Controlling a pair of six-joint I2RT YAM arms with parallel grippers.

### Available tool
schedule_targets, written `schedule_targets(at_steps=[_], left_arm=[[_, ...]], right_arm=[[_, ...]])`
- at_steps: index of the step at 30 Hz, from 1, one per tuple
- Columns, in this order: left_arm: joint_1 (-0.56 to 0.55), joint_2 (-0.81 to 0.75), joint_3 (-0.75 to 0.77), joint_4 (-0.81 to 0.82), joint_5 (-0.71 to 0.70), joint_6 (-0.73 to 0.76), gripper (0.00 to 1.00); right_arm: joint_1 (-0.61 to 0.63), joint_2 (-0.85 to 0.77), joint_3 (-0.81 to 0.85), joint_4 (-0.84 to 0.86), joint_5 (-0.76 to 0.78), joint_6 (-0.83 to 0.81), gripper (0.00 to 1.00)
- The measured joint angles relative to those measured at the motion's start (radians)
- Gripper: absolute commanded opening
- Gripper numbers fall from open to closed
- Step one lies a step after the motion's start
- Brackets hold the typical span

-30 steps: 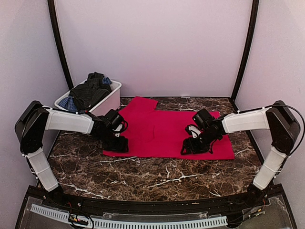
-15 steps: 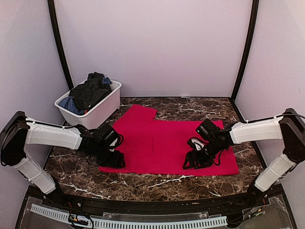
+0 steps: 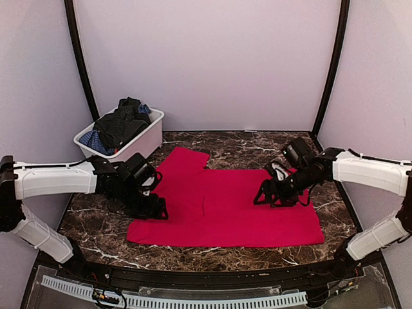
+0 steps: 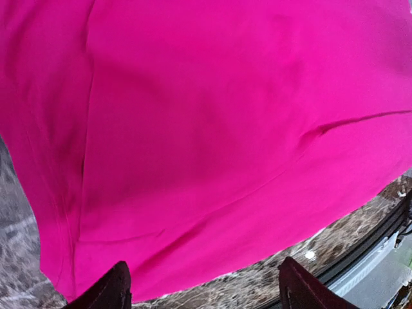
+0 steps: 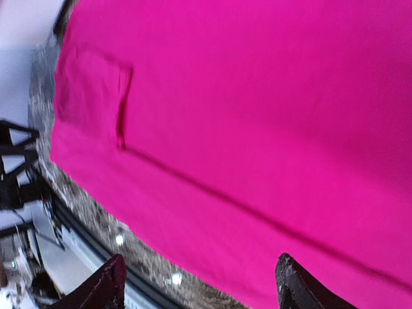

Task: Fold and stack the mixed laundry pile
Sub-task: Move the 1/3-folded T-shirt to the center of the board, then pick up the 1/3-folded T-shirt from the center of the board.

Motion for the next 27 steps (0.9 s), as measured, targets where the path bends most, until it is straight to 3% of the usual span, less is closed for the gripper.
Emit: schedule_targets(at_steps=[8, 16, 27], left_arm=[[0.198, 0.190, 0.399, 0.053, -0.055, 0.137, 0.69], [0.313, 0.481, 0.719, 0.050, -0.109, 0.245, 0.63], [0.347, 0.604, 0.768, 0.037, -0.139, 0.296, 0.61]], right_arm=[[-0.345, 0.103, 0.238, 0.102, 0.089, -0.108, 0.65], [-0.559, 0.349, 0.371, 0.145, 0.203, -0.158, 0.43], [-0.616, 0.599, 0.476, 0.132, 0.302, -0.214, 0.33]])
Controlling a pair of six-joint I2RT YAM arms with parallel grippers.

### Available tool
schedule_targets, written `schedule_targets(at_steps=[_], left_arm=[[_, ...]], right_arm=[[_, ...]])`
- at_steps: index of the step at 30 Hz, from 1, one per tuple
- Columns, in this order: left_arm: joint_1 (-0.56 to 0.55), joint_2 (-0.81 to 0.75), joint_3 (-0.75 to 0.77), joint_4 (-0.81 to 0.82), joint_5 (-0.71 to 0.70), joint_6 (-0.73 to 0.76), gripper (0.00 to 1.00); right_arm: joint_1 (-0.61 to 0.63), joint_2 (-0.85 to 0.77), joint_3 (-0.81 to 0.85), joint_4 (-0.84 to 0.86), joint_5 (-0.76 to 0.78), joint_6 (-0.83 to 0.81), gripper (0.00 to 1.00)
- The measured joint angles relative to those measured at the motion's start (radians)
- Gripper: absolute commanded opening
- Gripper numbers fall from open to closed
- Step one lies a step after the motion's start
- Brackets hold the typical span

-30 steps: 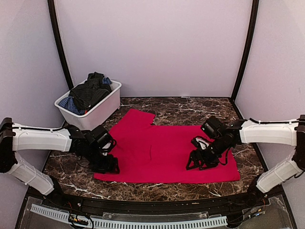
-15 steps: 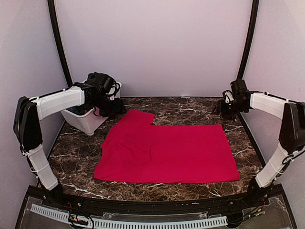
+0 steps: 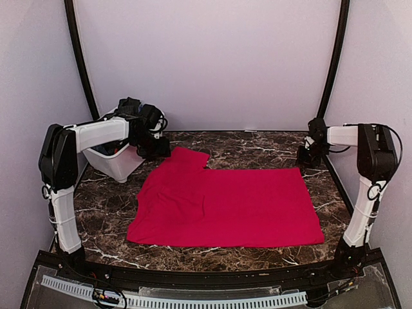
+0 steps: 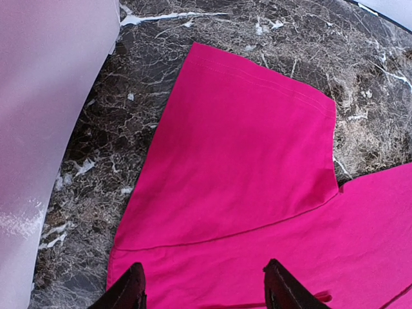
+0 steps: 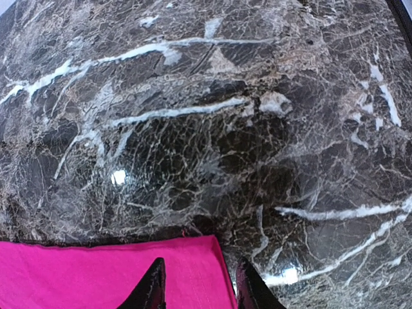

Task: Fold and stack the mixed laundry pile
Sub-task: Pick up the 1/3-folded T-shirt from the center of the board.

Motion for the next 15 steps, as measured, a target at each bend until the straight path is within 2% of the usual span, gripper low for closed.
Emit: schedule_targets(at_steps=[6, 15], left_arm=[[0.008, 0.010, 0.002, 0.000, 0.002, 0.008, 0.61], [0.027, 0.041, 0.009, 0.000, 0.003, 0.013, 0.61]], right_arm=[[0.000, 0.068, 0.068, -0.018, 0.023, -0.038, 0.31], [0.000, 0.098, 0.071, -0.028, 0.030, -0.074, 0.28]])
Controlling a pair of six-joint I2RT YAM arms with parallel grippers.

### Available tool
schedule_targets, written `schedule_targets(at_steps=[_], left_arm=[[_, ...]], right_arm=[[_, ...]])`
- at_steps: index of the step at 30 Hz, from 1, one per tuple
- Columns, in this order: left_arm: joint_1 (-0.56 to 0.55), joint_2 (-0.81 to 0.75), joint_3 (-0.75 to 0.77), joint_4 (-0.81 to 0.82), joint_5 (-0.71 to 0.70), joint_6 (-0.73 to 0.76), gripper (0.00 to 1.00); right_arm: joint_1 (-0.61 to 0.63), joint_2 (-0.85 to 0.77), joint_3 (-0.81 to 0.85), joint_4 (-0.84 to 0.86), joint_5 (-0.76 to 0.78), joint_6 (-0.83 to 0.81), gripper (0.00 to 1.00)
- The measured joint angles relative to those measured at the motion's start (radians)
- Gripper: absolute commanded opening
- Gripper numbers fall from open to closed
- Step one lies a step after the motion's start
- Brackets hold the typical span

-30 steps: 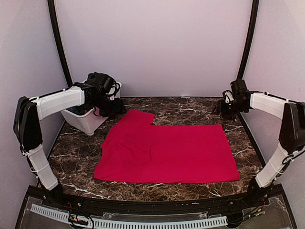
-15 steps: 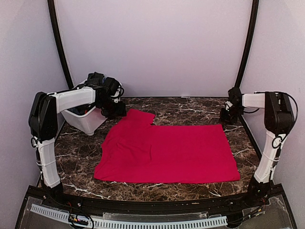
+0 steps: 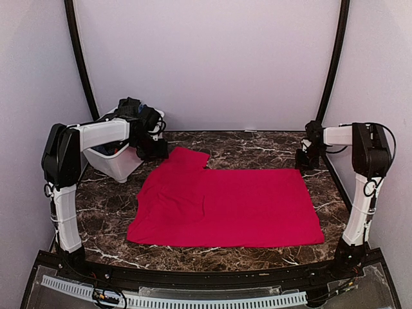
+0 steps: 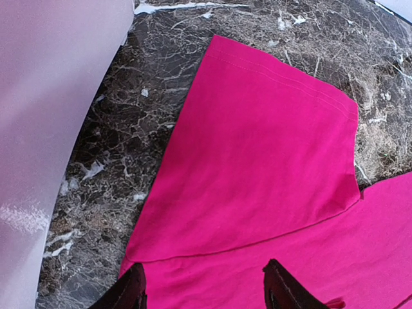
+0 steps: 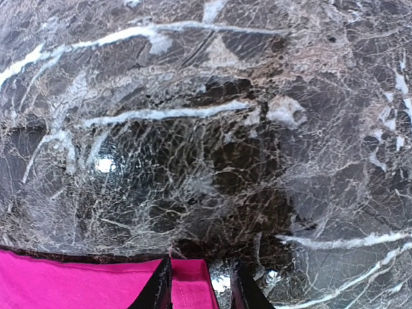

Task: Fold and stack the mixed laundry pile
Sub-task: Pick up the 1/3-folded T-shirt from the center of the board.

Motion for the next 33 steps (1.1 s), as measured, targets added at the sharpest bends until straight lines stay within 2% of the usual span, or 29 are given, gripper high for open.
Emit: schedule_targets(at_steps=[5, 11, 15, 20, 28, 31, 33], left_arm=[[0.013, 0.013, 0.008, 0.001, 0.001, 0.008, 0.61], [0.025, 0.069, 0.046, -0.001, -0.001, 0.019, 0.61], [0.029, 0.109, 0.080, -0.009, -0.003, 0.029, 0.61], [0.031, 0.148, 0.133, -0.017, -0.005, 0.039, 0.61], [0.031, 0.149, 0.140, -0.024, -0.005, 0.040, 0.61], [0.031, 0.149, 0.140, -0.031, -0.005, 0.040, 0.61], [0.031, 0.149, 0.140, -0.035, -0.005, 0.040, 0.61]], right_arm=[[0.005, 0.018, 0.018, 0.001, -0.001, -0.010, 0.26], [0.014, 0.041, 0.044, 0.008, -0.002, -0.018, 0.09], [0.020, 0.046, 0.048, 0.014, -0.005, -0.021, 0.07], [0.024, 0.045, 0.048, 0.013, -0.016, -0.016, 0.25], [0.023, 0.011, 0.024, -0.009, -0.026, 0.014, 0.33], [0.021, -0.007, 0.021, -0.019, -0.018, 0.021, 0.43], [0.019, -0.020, 0.019, -0.023, -0.006, 0.025, 0.42]])
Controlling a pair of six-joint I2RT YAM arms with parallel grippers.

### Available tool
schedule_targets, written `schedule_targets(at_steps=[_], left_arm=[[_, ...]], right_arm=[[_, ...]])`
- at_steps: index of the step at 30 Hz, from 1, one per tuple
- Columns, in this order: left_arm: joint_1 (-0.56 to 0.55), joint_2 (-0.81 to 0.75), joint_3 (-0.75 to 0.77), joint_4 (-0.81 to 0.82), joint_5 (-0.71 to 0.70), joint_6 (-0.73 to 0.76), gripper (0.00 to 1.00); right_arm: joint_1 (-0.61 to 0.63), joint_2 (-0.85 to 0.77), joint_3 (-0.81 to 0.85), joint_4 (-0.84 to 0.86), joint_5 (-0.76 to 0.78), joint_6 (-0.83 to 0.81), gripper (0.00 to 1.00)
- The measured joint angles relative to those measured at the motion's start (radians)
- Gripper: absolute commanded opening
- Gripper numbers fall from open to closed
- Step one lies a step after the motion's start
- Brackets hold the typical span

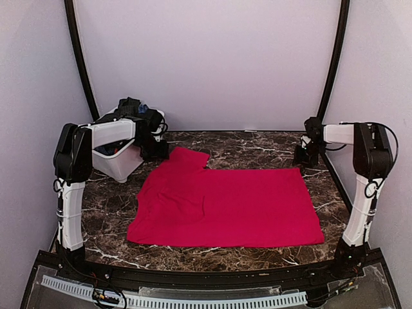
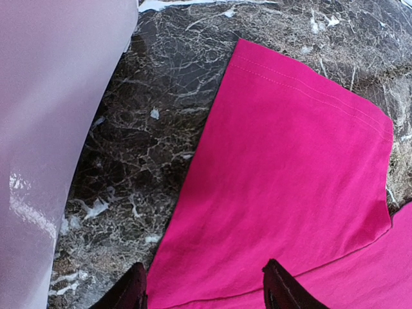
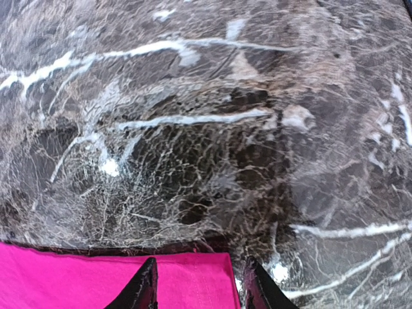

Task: Fold and stack the mixed laundry pile
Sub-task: Pick up the 1/3-folded T-shirt from the center of the board.

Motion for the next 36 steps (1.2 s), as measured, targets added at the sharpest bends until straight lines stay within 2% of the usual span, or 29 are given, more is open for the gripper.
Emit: schedule_targets(at_steps=[6, 18, 26, 29, 32, 36], left_arm=[[0.000, 0.000, 0.000, -0.003, 0.000, 0.000, 0.61], [0.001, 0.000, 0.013, -0.002, -0.001, 0.000, 0.61], [0.008, 0.001, 0.014, -0.002, -0.001, 0.000, 0.61], [0.010, 0.002, 0.014, -0.002, -0.002, 0.003, 0.60], [0.013, 0.008, 0.015, -0.002, -0.003, 0.006, 0.60], [0.023, 0.035, 0.024, -0.002, -0.014, 0.014, 0.59]], right_arm=[[-0.006, -0.018, -0.010, -0.003, 0.009, -0.003, 0.32], [-0.006, -0.012, -0.032, -0.011, 0.005, -0.009, 0.25], [0.014, 0.042, 0.011, -0.012, 0.061, -0.031, 0.20], [0.026, 0.046, 0.013, -0.010, 0.081, -0.034, 0.13], [0.032, 0.050, 0.016, -0.006, 0.086, -0.038, 0.00], [0.035, 0.050, 0.016, 0.001, 0.084, -0.042, 0.00]])
